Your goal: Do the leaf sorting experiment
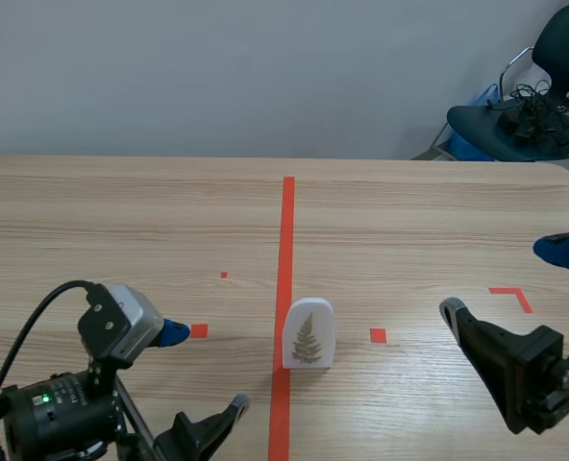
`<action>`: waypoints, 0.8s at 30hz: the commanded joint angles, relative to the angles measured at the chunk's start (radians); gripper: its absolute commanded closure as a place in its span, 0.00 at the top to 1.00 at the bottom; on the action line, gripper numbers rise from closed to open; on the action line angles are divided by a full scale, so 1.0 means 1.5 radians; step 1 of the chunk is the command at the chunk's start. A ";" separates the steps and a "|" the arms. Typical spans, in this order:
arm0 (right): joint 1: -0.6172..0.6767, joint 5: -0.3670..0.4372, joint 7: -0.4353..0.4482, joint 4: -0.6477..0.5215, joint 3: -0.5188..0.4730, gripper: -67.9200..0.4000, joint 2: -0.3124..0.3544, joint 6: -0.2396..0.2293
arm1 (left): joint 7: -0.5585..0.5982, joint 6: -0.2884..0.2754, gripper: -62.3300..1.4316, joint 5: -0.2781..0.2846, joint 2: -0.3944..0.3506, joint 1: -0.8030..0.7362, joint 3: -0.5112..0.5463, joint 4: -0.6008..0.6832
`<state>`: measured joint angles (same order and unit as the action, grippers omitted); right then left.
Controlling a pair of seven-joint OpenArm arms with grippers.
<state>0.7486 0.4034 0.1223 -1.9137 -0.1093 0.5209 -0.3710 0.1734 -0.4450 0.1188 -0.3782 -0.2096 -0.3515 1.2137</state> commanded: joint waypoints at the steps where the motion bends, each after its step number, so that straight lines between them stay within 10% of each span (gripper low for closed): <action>1: -0.002 0.005 0.008 -0.010 -0.006 1.00 0.000 0.002 | 0.021 0.001 1.00 -0.004 0.020 0.024 -0.010 0.001; 19: -0.002 0.005 0.007 -0.010 -0.006 1.00 0.000 0.003 | 0.082 0.011 1.00 -0.042 0.108 0.161 -0.134 -0.116; 24: -0.002 0.005 0.007 -0.010 -0.006 1.00 0.000 0.003 | 0.096 0.011 0.54 -0.040 0.109 0.162 -0.134 -0.116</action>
<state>0.7486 0.4034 0.1219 -1.9137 -0.1093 0.5209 -0.3710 0.2924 -0.4229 0.0486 -0.2169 0.0284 -0.5560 1.0206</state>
